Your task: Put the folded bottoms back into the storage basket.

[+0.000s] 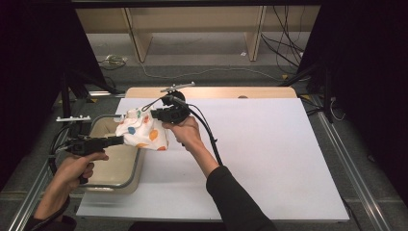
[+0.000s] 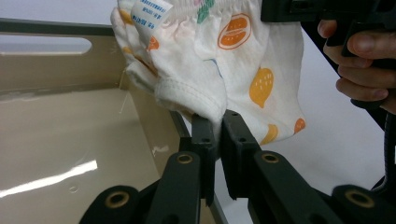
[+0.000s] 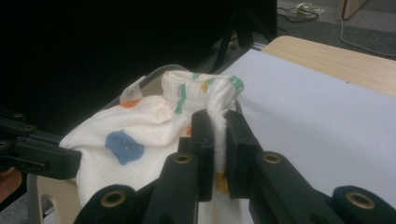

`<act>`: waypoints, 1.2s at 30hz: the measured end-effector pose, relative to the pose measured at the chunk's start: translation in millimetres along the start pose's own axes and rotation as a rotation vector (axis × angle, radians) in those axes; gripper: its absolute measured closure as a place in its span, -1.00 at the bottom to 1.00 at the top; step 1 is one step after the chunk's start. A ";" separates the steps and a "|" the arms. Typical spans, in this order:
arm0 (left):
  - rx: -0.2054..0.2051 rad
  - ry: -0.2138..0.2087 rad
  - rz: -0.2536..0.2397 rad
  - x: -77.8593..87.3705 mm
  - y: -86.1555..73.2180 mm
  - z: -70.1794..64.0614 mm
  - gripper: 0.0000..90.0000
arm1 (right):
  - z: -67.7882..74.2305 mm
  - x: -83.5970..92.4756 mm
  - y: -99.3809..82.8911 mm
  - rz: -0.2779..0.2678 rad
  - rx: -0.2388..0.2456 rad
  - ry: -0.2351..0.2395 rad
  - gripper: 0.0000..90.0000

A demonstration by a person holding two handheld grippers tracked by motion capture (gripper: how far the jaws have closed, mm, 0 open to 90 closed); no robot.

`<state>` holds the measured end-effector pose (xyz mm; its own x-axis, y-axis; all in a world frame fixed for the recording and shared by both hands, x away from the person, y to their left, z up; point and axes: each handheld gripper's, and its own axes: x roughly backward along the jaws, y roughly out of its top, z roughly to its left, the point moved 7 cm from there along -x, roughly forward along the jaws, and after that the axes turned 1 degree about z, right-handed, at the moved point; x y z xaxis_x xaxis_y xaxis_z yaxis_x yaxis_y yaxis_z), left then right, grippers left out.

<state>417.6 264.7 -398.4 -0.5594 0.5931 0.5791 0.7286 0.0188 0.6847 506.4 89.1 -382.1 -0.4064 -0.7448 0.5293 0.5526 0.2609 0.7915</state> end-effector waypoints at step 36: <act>0.037 0.018 -0.015 26.8 -2.3 26.3 0.86 | 32.9 -29.7 11.9 0.006 0.025 0.013 0.86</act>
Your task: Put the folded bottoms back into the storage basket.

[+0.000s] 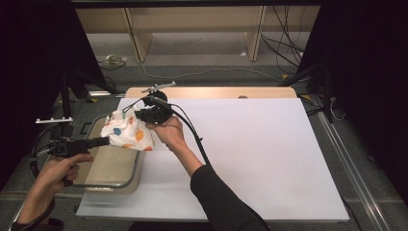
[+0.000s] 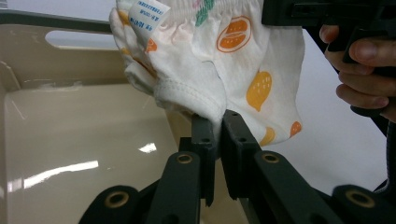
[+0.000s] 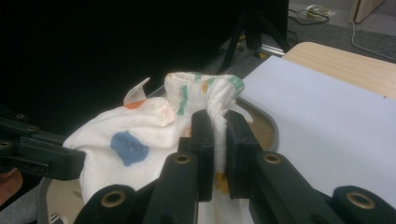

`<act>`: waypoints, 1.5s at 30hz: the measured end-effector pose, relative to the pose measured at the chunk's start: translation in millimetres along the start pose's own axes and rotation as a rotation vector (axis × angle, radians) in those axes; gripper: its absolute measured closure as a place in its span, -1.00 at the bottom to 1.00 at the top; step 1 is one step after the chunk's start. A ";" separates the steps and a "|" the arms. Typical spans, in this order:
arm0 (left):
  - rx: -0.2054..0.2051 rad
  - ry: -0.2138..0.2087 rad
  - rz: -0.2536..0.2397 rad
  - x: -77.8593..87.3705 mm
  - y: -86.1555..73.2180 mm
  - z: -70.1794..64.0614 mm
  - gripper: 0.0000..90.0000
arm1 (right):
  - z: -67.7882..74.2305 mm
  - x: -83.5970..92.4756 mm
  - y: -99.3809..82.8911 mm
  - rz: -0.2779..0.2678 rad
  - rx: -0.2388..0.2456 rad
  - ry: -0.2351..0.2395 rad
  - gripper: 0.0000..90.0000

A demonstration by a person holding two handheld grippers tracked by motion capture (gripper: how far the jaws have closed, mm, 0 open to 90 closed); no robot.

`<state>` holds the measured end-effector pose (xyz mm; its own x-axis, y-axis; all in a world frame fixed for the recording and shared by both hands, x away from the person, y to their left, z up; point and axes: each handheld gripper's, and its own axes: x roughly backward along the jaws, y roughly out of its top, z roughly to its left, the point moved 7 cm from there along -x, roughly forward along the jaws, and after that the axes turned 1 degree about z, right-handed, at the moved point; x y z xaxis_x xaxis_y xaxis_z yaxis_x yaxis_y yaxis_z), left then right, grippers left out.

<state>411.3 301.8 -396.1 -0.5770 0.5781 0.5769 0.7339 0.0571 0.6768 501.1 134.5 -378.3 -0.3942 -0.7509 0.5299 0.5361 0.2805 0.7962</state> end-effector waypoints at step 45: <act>0.043 0.035 -0.006 30.0 -5.6 33.9 0.86 | 28.9 -33.0 3.4 0.011 0.010 0.017 0.86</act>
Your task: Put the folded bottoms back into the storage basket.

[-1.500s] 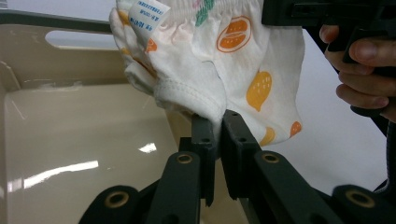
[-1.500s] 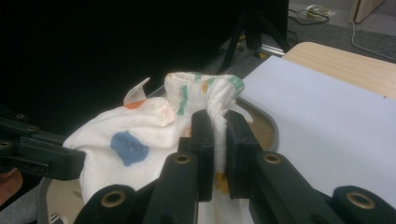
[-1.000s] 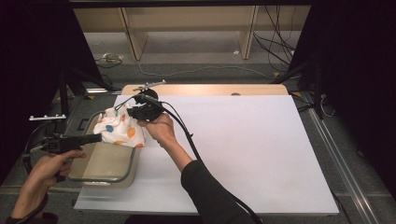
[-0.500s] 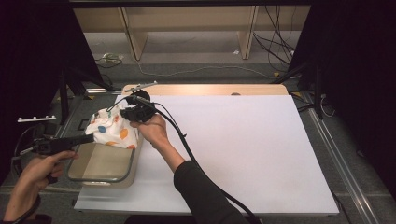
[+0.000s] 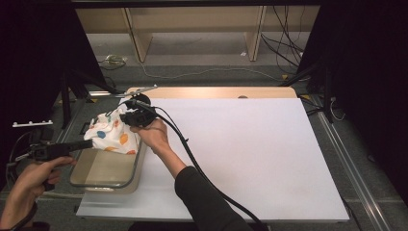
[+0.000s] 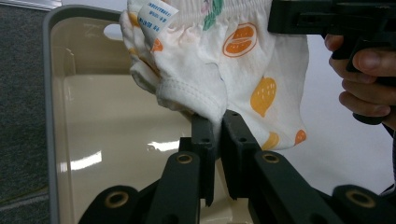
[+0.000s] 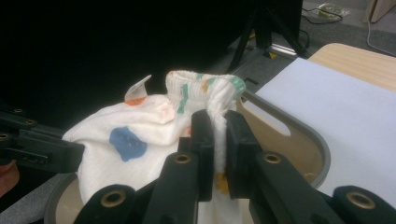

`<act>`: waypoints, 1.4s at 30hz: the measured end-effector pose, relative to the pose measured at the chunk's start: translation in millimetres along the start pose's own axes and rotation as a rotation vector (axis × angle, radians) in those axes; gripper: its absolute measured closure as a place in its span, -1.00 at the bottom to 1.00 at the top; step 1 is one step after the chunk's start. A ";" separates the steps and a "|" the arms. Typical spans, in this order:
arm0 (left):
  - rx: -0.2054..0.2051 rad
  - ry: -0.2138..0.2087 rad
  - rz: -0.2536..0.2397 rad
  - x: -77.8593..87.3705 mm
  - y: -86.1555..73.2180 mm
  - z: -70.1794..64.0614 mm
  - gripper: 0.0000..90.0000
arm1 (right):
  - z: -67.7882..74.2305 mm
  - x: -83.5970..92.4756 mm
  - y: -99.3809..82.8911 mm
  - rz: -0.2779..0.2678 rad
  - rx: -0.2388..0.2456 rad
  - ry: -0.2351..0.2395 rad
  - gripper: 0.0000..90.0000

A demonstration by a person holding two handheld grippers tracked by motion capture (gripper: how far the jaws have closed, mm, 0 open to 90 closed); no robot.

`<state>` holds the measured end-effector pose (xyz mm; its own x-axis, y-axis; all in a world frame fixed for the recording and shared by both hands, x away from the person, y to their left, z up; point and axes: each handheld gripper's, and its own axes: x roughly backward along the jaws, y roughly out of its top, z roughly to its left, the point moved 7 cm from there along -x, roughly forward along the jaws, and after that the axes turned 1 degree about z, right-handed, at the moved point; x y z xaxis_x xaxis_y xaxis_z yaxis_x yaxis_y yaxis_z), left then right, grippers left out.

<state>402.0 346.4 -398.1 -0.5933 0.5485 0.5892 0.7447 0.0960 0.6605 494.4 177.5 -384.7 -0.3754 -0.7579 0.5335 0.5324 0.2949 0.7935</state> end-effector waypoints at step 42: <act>0.035 0.055 0.044 -2.5 -9.2 24.8 0.86 | 5.2 -25.6 -11.5 0.035 -0.016 -0.003 0.86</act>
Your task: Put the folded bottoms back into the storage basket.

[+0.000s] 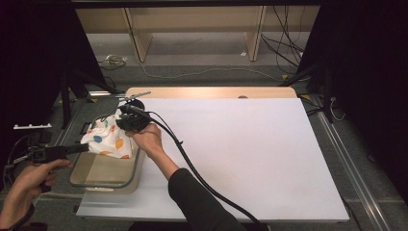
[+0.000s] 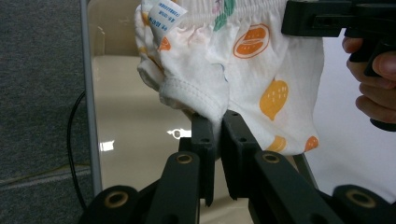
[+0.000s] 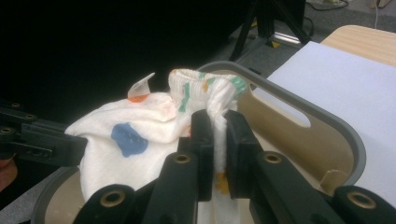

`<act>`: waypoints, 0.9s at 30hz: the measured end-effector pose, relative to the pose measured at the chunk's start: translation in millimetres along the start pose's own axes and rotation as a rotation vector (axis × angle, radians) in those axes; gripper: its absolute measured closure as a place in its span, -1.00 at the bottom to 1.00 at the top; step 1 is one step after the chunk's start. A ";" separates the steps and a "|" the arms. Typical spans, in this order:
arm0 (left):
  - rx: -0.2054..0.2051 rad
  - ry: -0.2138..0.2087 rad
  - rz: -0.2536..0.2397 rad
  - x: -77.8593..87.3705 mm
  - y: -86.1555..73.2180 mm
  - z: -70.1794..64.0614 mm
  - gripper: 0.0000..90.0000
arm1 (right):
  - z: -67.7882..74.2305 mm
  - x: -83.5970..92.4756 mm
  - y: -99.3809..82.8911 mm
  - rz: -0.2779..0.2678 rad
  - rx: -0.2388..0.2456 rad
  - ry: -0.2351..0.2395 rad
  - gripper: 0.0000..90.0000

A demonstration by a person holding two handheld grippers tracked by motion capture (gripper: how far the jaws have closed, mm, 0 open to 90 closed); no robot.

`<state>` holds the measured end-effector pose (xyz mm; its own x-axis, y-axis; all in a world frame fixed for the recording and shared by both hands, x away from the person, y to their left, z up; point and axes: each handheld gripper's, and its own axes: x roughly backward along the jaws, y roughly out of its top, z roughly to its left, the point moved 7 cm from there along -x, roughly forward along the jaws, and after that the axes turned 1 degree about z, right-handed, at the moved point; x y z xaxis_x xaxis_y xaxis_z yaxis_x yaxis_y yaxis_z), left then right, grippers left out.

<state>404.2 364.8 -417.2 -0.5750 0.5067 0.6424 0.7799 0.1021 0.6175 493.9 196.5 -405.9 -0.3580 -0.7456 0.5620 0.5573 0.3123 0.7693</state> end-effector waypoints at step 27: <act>0.021 0.019 0.019 -3.6 -5.3 12.0 0.85 | 1.2 -13.9 -9.7 0.026 -0.007 0.000 0.82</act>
<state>405.1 372.6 -428.3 -0.5647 0.4922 0.6625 0.7955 0.1108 0.5957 492.6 204.5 -420.9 -0.3430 -0.7373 0.5820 0.5719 0.3276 0.7520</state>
